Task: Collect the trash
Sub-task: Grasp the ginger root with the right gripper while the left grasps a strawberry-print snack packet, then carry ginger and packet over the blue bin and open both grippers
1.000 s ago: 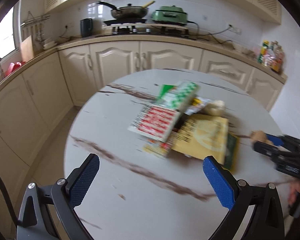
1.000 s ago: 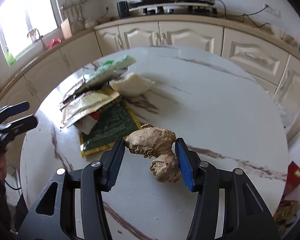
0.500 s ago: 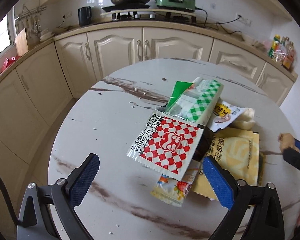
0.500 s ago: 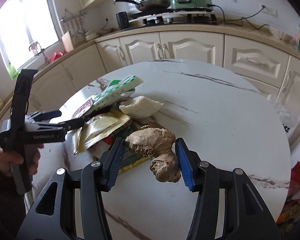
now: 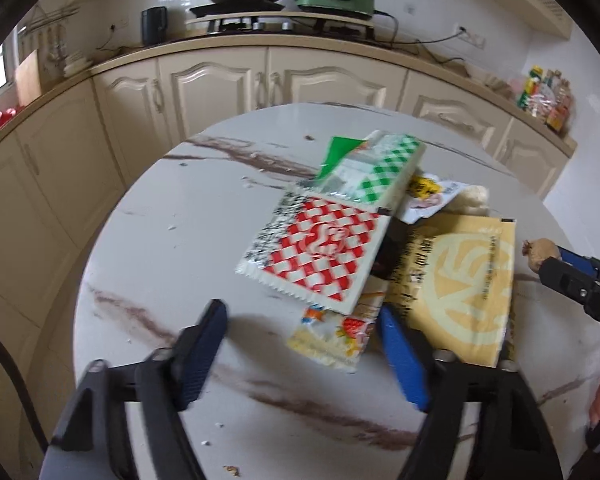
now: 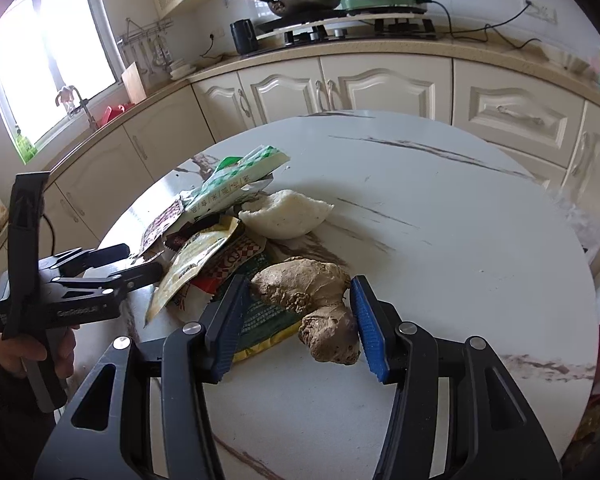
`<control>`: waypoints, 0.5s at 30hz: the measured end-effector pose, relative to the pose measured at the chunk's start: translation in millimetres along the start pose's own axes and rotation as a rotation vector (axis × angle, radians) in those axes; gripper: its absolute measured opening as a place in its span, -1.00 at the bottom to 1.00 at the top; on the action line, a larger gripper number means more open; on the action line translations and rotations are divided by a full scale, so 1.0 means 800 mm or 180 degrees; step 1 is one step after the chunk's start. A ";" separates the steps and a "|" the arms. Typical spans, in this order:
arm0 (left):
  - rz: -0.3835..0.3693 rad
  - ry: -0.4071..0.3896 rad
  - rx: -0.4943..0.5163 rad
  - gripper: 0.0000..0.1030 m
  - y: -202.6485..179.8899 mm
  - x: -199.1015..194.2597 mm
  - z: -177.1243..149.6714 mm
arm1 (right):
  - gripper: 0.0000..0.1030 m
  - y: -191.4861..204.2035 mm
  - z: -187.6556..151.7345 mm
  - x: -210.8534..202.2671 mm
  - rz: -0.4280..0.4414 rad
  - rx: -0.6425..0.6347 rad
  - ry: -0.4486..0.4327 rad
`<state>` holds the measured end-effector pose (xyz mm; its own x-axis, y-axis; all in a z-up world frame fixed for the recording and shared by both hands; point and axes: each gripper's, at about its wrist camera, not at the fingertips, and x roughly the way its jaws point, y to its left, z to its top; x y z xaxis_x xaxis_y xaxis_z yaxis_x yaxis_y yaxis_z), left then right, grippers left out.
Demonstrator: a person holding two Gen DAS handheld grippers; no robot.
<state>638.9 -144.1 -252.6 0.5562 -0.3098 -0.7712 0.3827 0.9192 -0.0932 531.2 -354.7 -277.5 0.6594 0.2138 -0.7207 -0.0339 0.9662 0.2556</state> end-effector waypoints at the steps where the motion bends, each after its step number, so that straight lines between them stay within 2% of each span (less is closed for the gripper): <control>1: -0.0032 -0.0004 0.0019 -0.23 -0.002 -0.001 0.002 | -0.03 0.001 0.000 -0.001 -0.0001 0.0004 -0.0009; 2: -0.0036 0.0002 0.0051 -0.43 -0.005 0.000 0.002 | -0.03 0.001 0.000 -0.003 -0.0003 0.0004 -0.0008; 3: 0.0003 0.0010 0.0085 -0.50 -0.007 0.000 0.002 | -0.03 0.002 0.000 -0.004 -0.0009 0.0006 -0.0013; 5: -0.0006 0.0020 0.0130 -0.50 -0.008 -0.003 -0.002 | -0.04 0.004 0.000 -0.009 -0.0020 0.0006 -0.0026; 10: -0.0126 -0.0011 0.0016 -0.50 0.005 -0.028 -0.016 | -0.04 0.012 0.000 -0.021 -0.0039 -0.0007 -0.0066; 15: -0.0284 -0.0134 -0.0004 -0.50 0.015 -0.084 -0.037 | -0.04 0.028 -0.001 -0.041 -0.0050 -0.0018 -0.0145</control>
<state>584.7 -105.1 -220.5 0.5503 -0.4004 -0.7327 0.4312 0.8877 -0.1612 508.2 -339.8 -248.0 0.6934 0.1920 -0.6945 -0.0275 0.9702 0.2407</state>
